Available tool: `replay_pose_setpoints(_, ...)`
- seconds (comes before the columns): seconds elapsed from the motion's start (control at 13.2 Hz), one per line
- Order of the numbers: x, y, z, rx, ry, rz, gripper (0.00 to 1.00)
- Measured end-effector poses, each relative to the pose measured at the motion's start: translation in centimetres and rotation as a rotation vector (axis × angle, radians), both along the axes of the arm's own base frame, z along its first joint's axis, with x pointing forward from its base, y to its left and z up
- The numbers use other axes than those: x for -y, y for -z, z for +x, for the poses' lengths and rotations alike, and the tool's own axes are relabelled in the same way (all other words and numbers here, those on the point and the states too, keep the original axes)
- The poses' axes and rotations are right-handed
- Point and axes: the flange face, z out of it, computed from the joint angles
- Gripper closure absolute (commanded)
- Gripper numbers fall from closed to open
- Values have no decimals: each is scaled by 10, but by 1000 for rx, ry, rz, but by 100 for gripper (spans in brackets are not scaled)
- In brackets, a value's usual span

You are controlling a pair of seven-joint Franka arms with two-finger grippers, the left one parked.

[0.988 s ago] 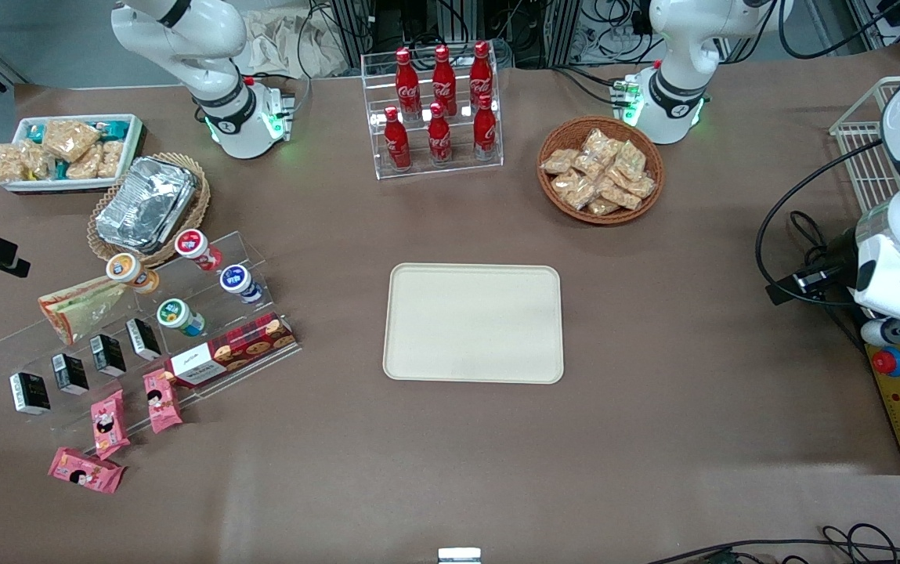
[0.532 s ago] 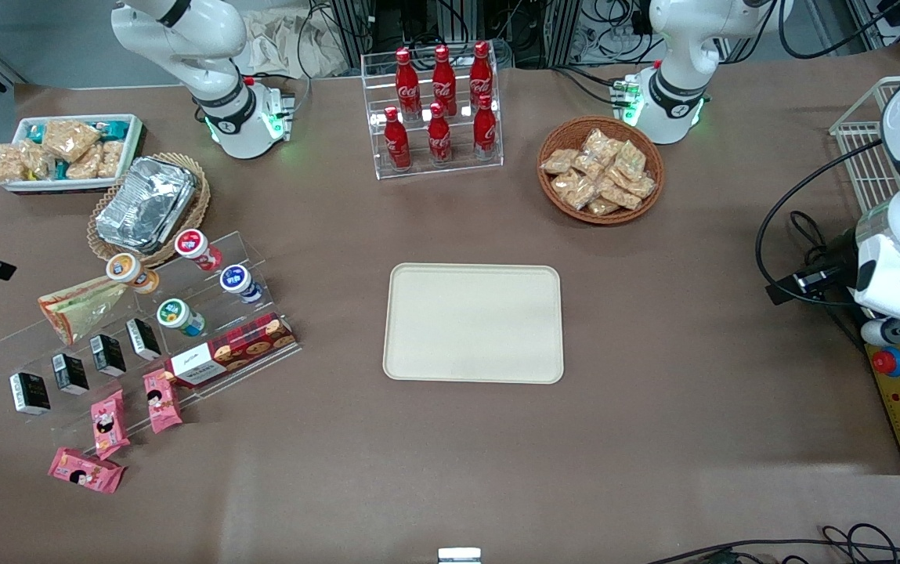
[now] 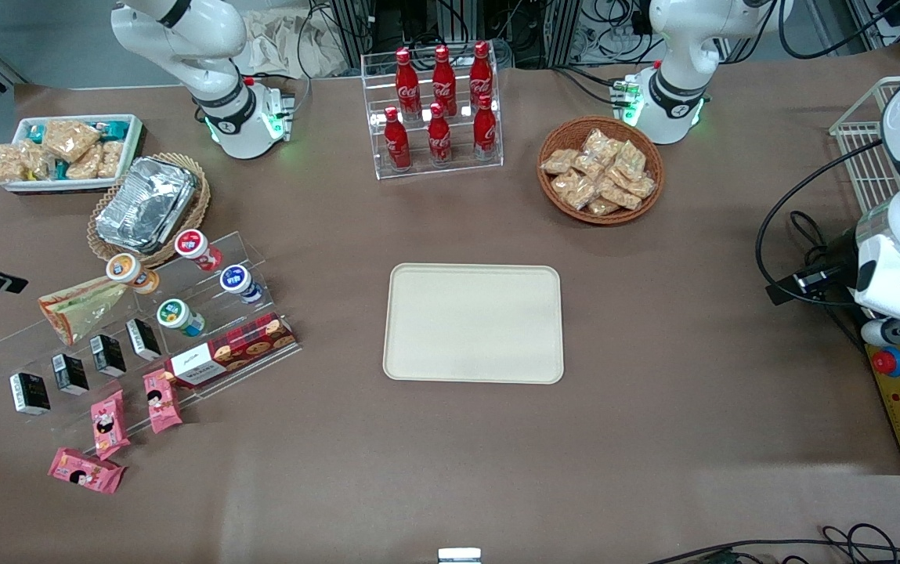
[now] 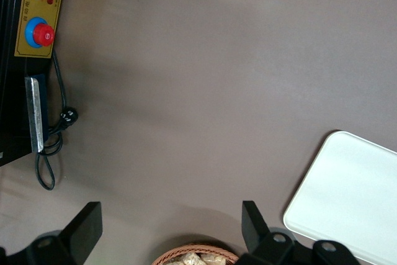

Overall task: Place sandwich on tray
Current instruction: 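Lower the open right gripper onto the wrapped sandwich in the acrylic rack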

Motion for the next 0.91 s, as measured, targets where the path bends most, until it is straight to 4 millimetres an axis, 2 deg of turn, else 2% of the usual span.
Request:
replay_pose_setpoints(0.53,10,56,13,-20,0,-68,2)
replay_pose_setpoints(0.91,12,82,13,-21,1,-79,2)
